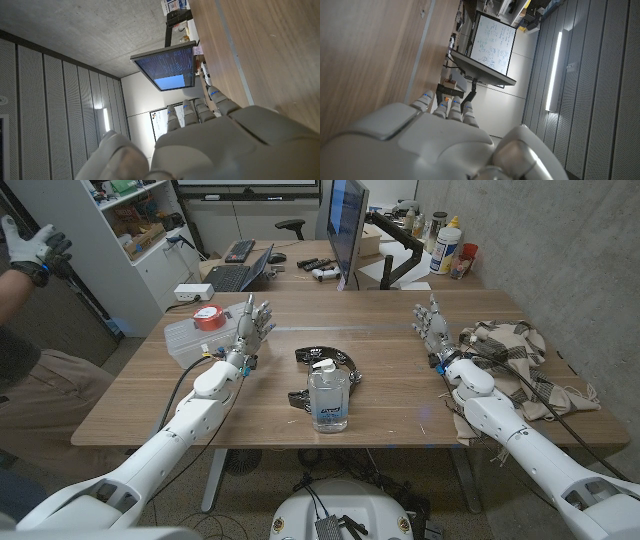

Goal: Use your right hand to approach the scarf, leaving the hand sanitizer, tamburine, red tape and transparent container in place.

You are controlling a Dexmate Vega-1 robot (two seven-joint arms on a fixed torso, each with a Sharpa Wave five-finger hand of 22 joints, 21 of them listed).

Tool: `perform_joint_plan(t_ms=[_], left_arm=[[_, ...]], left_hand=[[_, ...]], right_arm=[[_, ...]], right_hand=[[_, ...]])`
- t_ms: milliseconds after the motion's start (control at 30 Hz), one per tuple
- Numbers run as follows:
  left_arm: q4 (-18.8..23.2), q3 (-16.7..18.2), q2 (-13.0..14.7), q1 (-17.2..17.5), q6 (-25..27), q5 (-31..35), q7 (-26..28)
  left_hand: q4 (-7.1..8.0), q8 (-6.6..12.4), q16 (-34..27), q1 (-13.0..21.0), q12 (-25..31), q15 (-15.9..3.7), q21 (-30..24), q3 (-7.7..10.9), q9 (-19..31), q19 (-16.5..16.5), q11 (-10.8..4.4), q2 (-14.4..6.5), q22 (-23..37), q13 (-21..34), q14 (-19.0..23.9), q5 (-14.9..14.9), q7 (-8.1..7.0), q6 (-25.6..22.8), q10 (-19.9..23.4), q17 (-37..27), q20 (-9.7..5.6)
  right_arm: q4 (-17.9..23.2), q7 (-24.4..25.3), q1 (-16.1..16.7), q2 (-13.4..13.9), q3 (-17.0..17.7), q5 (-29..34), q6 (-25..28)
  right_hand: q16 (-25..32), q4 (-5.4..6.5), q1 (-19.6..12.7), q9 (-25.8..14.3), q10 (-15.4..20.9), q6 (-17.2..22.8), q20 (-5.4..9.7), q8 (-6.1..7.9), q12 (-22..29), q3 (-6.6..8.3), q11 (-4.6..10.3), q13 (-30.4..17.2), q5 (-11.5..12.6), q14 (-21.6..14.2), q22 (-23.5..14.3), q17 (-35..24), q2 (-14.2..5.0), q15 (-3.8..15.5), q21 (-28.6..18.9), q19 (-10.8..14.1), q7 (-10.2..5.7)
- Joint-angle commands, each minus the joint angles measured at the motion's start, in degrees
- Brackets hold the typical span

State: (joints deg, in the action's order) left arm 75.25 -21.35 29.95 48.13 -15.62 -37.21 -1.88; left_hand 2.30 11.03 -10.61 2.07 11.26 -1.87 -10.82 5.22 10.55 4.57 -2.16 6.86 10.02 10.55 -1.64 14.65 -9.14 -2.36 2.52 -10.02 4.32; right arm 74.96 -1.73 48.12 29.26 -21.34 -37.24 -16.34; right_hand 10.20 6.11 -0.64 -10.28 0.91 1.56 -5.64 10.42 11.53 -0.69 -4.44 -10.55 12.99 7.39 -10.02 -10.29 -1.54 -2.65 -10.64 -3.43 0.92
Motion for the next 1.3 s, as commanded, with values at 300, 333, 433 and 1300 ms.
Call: perform_joint_plan(t_ms=[300,333,433,1300], left_arm=[[1.68,0.18,1.15,1.12,0.80,-0.16,-0.21],[1.66,0.17,1.17,1.10,0.80,-0.21,-0.36],[1.55,0.17,1.07,1.09,0.68,-0.30,-0.48],[0.38,-0.81,0.34,-0.80,-0.24,0.33,-2.44]], left_hand=[[-0.07,0.46,-0.18,0.14,0.32,-0.49,-0.37,0.32,0.23,0.01,-0.32,0.28,0.19,0.28,-0.41,0.50,-0.44,-0.26,0.15,-0.30,0.23],[-0.08,0.45,-0.17,0.16,0.32,-0.45,-0.35,0.31,0.23,-0.02,-0.33,0.26,0.19,0.28,-0.42,0.51,-0.46,-0.24,0.16,-0.30,0.25],[-0.09,0.48,-0.18,0.21,0.35,-0.50,-0.36,0.31,0.23,-0.02,-0.31,0.21,0.19,0.28,-0.41,0.54,-0.40,-0.33,0.21,-0.30,0.21],[-0.21,0.52,-0.22,0.51,0.51,-0.64,-0.36,0.20,0.22,-0.02,-0.29,-0.05,0.18,0.27,-0.23,0.72,-0.48,-0.63,0.63,-0.28,-0.20]], right_arm=[[1.55,0.53,0.63,0.47,-0.32,0.68,0.33],[1.67,0.60,0.71,0.54,-0.29,0.73,0.30],[2.29,1.08,1.06,0.81,-0.13,0.83,0.46],[6.58,6.72,1.58,6.57,0.79,8.36,1.79]], right_hand=[[0.29,0.53,-0.13,-0.31,0.00,0.39,-0.25,0.31,0.46,-0.07,-0.42,-0.29,0.35,0.56,-0.26,-0.09,-0.93,0.23,-0.40,0.06,0.18],[0.30,0.54,-0.13,-0.31,0.00,0.38,-0.24,0.31,0.47,-0.08,-0.42,-0.29,0.35,0.56,-0.26,-0.09,-0.94,0.23,-0.40,0.06,0.21],[0.29,0.54,-0.14,-0.31,-0.01,0.36,-0.21,0.30,0.47,-0.10,-0.33,-0.29,0.36,0.58,-0.26,-0.09,-0.97,0.27,-0.41,0.06,0.13],[0.12,0.59,-0.23,-0.29,0.08,0.45,0.47,0.38,0.61,-0.39,0.71,-0.24,0.38,1.17,-0.25,-0.04,-1.13,1.30,-0.42,-0.07,0.14]])
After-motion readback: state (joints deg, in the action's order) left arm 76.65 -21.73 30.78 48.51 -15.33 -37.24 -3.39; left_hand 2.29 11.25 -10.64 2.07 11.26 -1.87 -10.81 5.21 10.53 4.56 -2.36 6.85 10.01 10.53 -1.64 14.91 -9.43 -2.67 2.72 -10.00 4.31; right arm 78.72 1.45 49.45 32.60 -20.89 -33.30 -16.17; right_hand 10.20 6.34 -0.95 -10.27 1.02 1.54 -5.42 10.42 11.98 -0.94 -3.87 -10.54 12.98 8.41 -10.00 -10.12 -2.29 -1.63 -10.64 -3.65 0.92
